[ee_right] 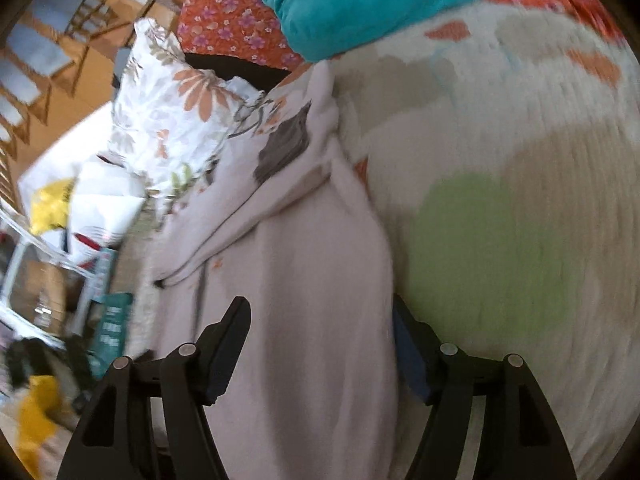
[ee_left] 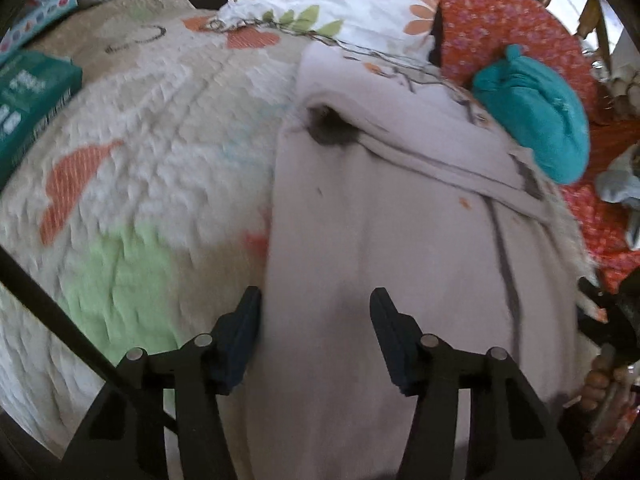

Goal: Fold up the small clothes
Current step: 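Grasp the grey sweater hem with both tools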

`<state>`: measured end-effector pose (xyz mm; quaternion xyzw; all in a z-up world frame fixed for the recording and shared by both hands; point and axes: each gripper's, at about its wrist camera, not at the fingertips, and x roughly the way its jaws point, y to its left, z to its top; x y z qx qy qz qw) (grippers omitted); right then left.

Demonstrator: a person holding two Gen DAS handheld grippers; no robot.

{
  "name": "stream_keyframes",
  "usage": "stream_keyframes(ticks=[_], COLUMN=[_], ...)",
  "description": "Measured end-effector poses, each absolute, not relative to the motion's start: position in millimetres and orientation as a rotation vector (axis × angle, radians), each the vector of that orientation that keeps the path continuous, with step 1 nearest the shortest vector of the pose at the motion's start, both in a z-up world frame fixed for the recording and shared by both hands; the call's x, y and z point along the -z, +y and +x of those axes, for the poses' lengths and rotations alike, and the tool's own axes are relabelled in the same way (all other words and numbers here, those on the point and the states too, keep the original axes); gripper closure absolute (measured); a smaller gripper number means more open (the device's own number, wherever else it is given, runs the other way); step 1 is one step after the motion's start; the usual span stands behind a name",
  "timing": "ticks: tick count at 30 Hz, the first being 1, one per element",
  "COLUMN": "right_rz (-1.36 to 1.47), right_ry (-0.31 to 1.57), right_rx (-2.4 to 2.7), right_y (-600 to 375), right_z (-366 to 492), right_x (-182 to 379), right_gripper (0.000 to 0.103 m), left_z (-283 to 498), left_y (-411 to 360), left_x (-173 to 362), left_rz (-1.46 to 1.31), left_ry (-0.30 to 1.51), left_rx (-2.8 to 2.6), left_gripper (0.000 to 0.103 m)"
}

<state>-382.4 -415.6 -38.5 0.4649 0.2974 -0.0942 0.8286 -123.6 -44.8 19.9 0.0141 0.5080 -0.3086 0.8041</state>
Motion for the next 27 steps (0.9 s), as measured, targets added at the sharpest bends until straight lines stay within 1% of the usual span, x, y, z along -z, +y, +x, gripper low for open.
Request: stream_keyframes(ticks=[4,8,16,19,21,24,25,26,27], right_rz=[1.117,1.220,1.258,1.240,1.217,1.151,1.127,1.110,1.092], right_ry=[0.595,0.600,0.649,0.693,0.723,0.760,0.772,0.780,0.791], right_rx=[0.106,-0.008,-0.123,-0.158,-0.165,-0.142,-0.127,-0.112,-0.088], right_y=[-404,-386,-348,-335,-323,-312,-308,-306,-304], right_z=[-405,-421,-440,-438,-434,-429,-428,-427,-426], right_x=[50,66,78,81,82,78,77,77,76], right_gripper=[0.030,0.030,0.031,0.031,0.032,0.035,0.039,0.048,0.055], left_z=[-150,-171,-198,-203,-206,-210,-212,-211,-211], left_y=[-34,-28,-2,2,3,-2,-4,-3,-2], left_x=[-15,-11,2,6,8,8,7,6,5], left_rz=[-0.047,-0.080,-0.208,-0.242,-0.259,-0.236,-0.219,-0.204,-0.182], left_ry=[1.125,1.144,1.184,1.204,1.215,1.208,1.204,1.201,1.196], left_rx=[0.708,0.720,0.706,0.718,0.729,0.726,0.722,0.711,0.679], left_gripper=[0.052,0.052,0.051,0.047,0.039,0.037,0.037,0.047,0.073])
